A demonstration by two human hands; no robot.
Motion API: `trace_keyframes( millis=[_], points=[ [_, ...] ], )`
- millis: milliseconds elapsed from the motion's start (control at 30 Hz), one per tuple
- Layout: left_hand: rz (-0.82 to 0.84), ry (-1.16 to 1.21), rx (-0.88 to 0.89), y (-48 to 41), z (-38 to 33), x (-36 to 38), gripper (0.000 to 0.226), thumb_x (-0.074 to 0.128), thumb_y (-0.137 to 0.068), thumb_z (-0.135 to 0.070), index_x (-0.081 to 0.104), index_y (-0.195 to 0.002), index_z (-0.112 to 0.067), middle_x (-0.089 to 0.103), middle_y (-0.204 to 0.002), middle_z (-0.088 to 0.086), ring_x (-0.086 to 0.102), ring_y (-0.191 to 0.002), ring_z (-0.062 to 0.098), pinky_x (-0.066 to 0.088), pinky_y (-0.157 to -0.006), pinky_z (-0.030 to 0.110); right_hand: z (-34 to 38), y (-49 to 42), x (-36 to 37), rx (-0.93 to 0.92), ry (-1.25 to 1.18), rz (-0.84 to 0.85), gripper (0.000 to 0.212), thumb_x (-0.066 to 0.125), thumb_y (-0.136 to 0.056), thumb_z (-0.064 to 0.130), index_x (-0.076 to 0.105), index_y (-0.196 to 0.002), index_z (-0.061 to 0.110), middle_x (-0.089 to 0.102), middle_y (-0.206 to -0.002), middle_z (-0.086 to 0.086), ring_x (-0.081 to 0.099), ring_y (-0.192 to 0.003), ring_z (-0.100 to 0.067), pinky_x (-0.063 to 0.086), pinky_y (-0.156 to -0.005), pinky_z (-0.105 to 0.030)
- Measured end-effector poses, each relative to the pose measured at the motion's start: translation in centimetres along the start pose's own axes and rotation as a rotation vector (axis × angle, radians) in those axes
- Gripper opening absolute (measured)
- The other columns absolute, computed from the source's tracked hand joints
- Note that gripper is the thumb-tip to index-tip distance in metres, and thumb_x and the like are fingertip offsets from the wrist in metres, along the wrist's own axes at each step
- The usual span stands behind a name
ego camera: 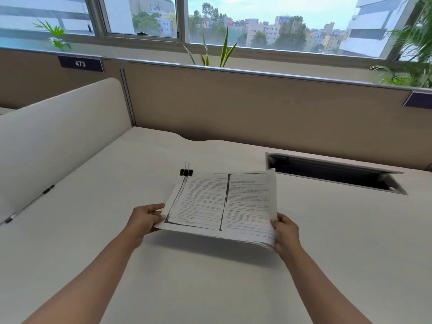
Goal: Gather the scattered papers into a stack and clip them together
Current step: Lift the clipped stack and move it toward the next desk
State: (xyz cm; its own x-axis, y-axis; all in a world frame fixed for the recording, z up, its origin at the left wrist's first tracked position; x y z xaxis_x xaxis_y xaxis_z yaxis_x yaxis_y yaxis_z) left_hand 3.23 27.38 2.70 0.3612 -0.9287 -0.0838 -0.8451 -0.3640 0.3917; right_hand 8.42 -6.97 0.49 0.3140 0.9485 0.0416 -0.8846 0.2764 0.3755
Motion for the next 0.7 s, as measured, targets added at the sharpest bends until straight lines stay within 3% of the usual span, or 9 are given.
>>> trace_keyframes(
  millis=[100, 333, 600, 700],
  points=[
    [0.004, -0.025, -0.001, -3.7, -1.3, -4.1, 0.045, 0.054, -0.081, 0.016, 0.053, -0.124, 0.003, 0.062, -0.086, 0.007, 0.058, -0.075, 0.016, 0.053, -0.05, 0.012, -0.3, -0.1, 5.5, -0.001, -0.009, -0.032, 0.028, 0.048, -0.088, -0.004, 0.061, -0.113, 0.002, 0.064, -0.11, -0.017, 0.062, -0.102, -0.036, 0.05, -0.094, -0.048],
    [-0.044, -0.032, 0.018, -12.2, -4.6, -11.7, 0.045, 0.047, -0.084, 0.02, 0.052, -0.125, 0.004, 0.056, -0.109, 0.017, 0.054, -0.096, 0.027, 0.05, -0.077, 0.034, 0.6, -0.8, 17.6, -0.06, 0.029, -0.099, 0.024, 0.047, -0.088, -0.001, 0.064, -0.104, 0.006, 0.065, -0.105, -0.013, 0.06, -0.096, -0.03, 0.05, -0.092, -0.039],
    [-0.215, -0.12, 0.1, -22.8, -7.2, -19.7, 0.047, 0.05, -0.08, 0.02, 0.057, -0.122, 0.0, 0.059, -0.124, 0.021, 0.057, -0.107, 0.033, 0.049, -0.093, 0.041, 1.0, -3.4, 30.7, -0.065, 0.101, -0.148, 0.027, 0.046, -0.09, 0.002, 0.063, -0.111, 0.006, 0.064, -0.107, -0.01, 0.055, -0.09, -0.024, 0.048, -0.085, -0.032],
    [-0.286, -0.19, 0.142, -24.8, -7.6, -21.2, 0.044, 0.052, -0.081, 0.015, 0.059, -0.121, -0.002, 0.06, -0.122, 0.019, 0.057, -0.098, 0.027, 0.049, -0.091, 0.038, 0.7, -4.3, 34.4, -0.062, 0.134, -0.163, 0.027, 0.047, -0.09, 0.002, 0.064, -0.11, 0.007, 0.065, -0.112, -0.011, 0.055, -0.089, -0.023, 0.048, -0.086, -0.033]
  ],
)
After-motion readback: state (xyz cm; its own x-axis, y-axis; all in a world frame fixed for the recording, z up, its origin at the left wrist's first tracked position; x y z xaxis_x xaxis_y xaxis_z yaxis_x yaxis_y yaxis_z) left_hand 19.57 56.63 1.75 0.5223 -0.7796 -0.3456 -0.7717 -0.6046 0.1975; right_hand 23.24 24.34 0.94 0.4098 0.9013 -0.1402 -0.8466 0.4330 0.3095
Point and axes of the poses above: each hand's wrist, its own y-axis away from the middle knuckle, its own x-axis out of the palm, z = x × y, the point moved 4 cm from there along -y, towards the middle knuckle
